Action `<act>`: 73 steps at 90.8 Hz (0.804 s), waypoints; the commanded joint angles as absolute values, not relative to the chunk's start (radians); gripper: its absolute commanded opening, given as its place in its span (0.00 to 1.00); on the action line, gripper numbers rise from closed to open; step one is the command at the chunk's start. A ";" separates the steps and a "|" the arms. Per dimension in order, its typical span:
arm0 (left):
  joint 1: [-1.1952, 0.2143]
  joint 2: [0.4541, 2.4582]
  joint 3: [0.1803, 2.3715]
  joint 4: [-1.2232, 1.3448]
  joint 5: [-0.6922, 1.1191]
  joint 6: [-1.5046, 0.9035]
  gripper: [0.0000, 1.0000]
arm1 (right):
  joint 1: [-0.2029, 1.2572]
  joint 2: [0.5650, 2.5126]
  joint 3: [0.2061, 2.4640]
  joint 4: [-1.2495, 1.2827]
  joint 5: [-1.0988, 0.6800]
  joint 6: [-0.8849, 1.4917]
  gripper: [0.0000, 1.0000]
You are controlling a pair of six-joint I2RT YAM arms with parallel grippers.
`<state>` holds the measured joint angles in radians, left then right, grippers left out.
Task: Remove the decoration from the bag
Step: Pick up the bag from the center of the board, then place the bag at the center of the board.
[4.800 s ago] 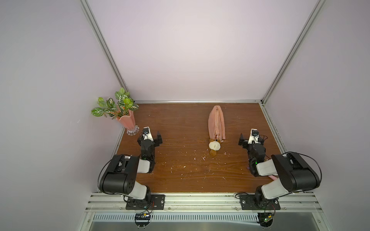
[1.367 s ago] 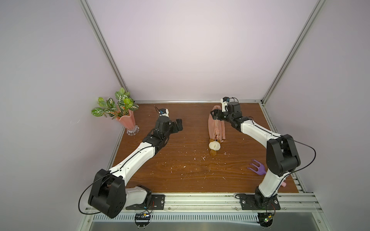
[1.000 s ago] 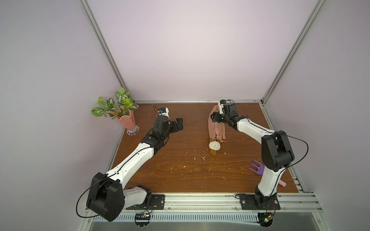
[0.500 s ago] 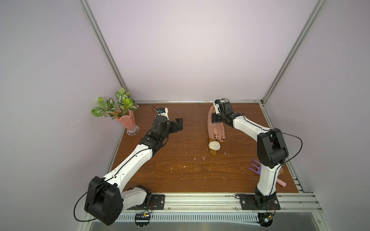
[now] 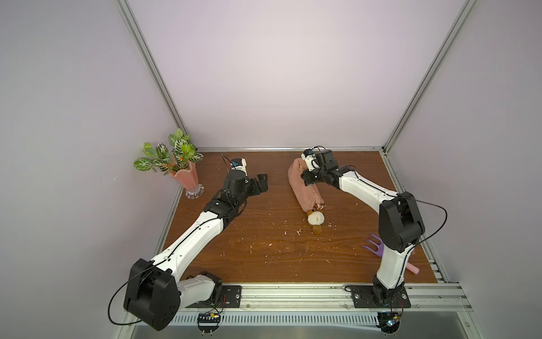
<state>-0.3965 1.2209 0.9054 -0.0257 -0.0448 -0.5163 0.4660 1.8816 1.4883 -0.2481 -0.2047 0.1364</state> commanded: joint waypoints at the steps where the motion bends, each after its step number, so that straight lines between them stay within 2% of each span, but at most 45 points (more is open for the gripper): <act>1: -0.408 1.237 0.961 -0.031 -0.031 -0.545 1.00 | 0.523 1.807 1.519 -0.230 -0.312 0.068 0.00; 35: -0.408 1.267 0.984 -0.061 -0.015 -0.603 1.00 | 0.677 1.789 1.436 -0.203 -0.329 -0.030 0.00; 44: -0.408 1.267 0.973 -0.066 -0.017 -0.604 1.00 | 0.695 1.774 1.384 -0.155 -0.324 -0.007 0.33; 47: -0.408 1.267 0.970 -0.071 -0.016 -0.606 1.00 | 0.696 1.760 1.363 -0.132 -0.324 0.006 0.47; 61: -0.408 1.255 0.954 -0.069 -0.006 -0.626 1.00 | 0.698 1.672 1.289 -0.070 -0.279 0.057 0.76; 68: -0.408 1.244 0.951 -0.066 0.012 -0.641 1.00 | 0.698 1.614 1.250 -0.047 -0.253 0.082 0.96; 73: -0.409 1.236 0.948 -0.066 0.033 -0.653 1.00 | 0.697 1.570 1.221 -0.035 -0.224 0.103 0.99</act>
